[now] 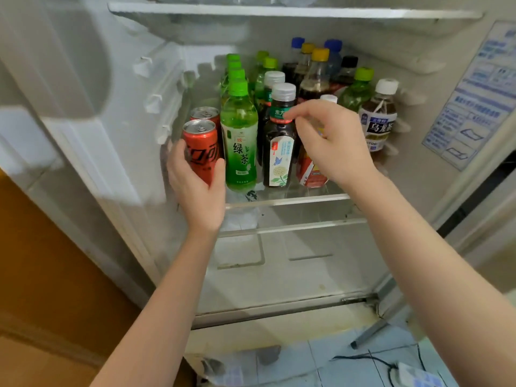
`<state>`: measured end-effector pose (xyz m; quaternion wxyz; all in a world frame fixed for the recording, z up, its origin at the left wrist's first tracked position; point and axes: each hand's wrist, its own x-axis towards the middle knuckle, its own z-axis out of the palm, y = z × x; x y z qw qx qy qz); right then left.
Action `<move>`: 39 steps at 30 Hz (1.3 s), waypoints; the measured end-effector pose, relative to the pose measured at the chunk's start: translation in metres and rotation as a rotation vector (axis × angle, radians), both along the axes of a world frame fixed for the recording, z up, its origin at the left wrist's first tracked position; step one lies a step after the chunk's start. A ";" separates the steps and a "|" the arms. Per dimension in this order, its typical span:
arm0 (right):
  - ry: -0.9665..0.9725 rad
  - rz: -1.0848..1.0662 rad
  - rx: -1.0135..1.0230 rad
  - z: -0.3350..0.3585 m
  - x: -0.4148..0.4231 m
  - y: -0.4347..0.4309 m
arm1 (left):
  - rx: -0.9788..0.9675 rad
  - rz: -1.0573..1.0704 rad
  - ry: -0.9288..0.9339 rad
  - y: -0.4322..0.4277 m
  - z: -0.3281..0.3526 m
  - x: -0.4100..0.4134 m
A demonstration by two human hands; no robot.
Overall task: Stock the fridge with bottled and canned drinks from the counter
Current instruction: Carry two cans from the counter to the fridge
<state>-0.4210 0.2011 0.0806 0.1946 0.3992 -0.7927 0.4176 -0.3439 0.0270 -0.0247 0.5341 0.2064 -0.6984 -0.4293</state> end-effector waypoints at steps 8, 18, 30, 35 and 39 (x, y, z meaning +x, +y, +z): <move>-0.402 -0.151 0.066 -0.142 0.071 0.099 | -0.298 -0.243 -0.024 0.074 -0.112 0.064; -1.087 -0.503 0.570 -0.326 0.220 0.236 | -0.011 -0.997 -1.203 0.187 -0.269 0.136; -1.707 -1.012 0.310 -0.413 0.528 0.410 | -0.480 -1.370 -1.915 0.320 -0.334 0.264; -1.807 -1.168 0.123 -0.421 0.686 0.481 | -0.626 -1.404 -1.883 0.423 -0.343 0.363; -1.880 -1.438 -0.166 -0.422 0.814 0.521 | -0.899 -1.657 -1.880 0.515 -0.342 0.460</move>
